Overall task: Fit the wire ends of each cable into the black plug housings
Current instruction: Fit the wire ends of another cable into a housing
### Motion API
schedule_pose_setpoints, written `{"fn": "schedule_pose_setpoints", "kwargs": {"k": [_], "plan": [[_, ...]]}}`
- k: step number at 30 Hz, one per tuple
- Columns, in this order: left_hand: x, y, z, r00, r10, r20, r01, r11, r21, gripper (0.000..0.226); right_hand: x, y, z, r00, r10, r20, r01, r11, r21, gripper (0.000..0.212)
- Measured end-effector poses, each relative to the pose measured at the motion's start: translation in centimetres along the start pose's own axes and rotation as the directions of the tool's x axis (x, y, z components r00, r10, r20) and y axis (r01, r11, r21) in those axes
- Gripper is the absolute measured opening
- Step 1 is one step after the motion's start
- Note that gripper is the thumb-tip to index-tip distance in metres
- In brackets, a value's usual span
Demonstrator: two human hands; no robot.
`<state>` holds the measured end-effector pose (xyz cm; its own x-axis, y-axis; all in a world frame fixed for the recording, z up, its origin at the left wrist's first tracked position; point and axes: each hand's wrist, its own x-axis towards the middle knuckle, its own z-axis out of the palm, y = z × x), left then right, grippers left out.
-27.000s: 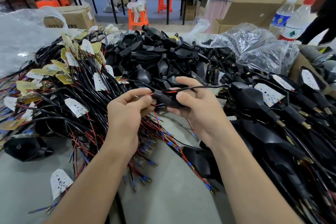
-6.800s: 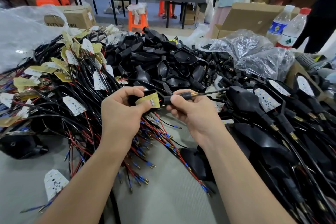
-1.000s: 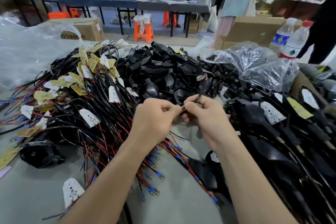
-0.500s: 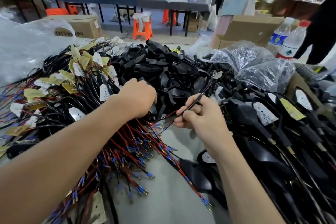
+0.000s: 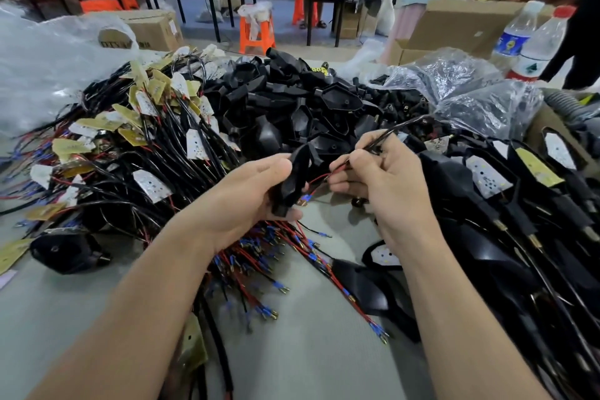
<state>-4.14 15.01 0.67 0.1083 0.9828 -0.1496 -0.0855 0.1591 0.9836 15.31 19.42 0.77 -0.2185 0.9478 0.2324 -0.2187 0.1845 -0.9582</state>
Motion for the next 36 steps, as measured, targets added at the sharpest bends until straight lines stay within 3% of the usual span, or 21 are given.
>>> {"fn": "schedule_pose_setpoints", "kwargs": {"k": [2,9,13,19,22,25,27,31,34,36], "plan": [[-0.2,-1.2,0.2,1.0,-0.024,-0.005,0.024,0.993,-0.12,0.035,0.0,0.0,0.1,1.0,-0.027,0.001,0.027,1.0,-0.002,0.022],[0.4,-2.4,0.4,1.0,-0.008,0.004,0.008,0.995,-0.095,0.033,-0.3,0.5,0.6,0.996,-0.088,0.013,0.089,0.976,-0.199,0.019],[0.4,-2.7,0.2,0.998,0.033,0.051,-0.032,0.999,-0.03,0.03,-0.4,0.8,1.3,0.997,-0.078,0.011,0.079,0.981,-0.179,0.02],[0.3,-2.8,0.4,0.992,0.124,0.036,-0.118,0.985,-0.128,0.033,-0.7,1.1,1.5,0.998,-0.022,0.058,0.032,0.983,-0.178,0.018],[0.2,-2.5,0.9,0.993,0.121,-0.004,-0.119,0.973,-0.196,0.037,-1.0,1.4,1.8,0.998,-0.008,0.06,0.024,0.965,-0.263,0.011],[0.0,-2.3,1.8,0.998,0.062,0.0,-0.061,0.968,-0.242,0.043,-1.3,1.7,2.3,0.998,-0.052,-0.021,0.036,0.876,-0.481,0.014],[0.0,-2.3,2.2,1.0,0.015,-0.016,-0.018,0.98,-0.2,0.044,-1.3,1.7,2.6,0.995,-0.091,-0.052,0.05,0.852,-0.521,0.017],[-0.1,-2.3,2.0,0.999,-0.015,-0.039,0.01,0.993,-0.122,0.046,-1.5,1.8,2.6,0.998,-0.049,0.026,0.055,0.897,-0.439,0.015],[-0.3,-2.4,1.4,0.996,-0.022,0.084,0.027,0.997,-0.067,0.037,-1.1,1.7,2.2,0.988,-0.144,-0.058,0.094,0.854,-0.512,0.015],[-0.2,-2.4,1.1,0.999,0.008,0.053,-0.009,1.0,0.028,0.027,-0.7,1.6,1.9,0.973,-0.206,-0.101,0.112,0.811,-0.574,0.015]]}}
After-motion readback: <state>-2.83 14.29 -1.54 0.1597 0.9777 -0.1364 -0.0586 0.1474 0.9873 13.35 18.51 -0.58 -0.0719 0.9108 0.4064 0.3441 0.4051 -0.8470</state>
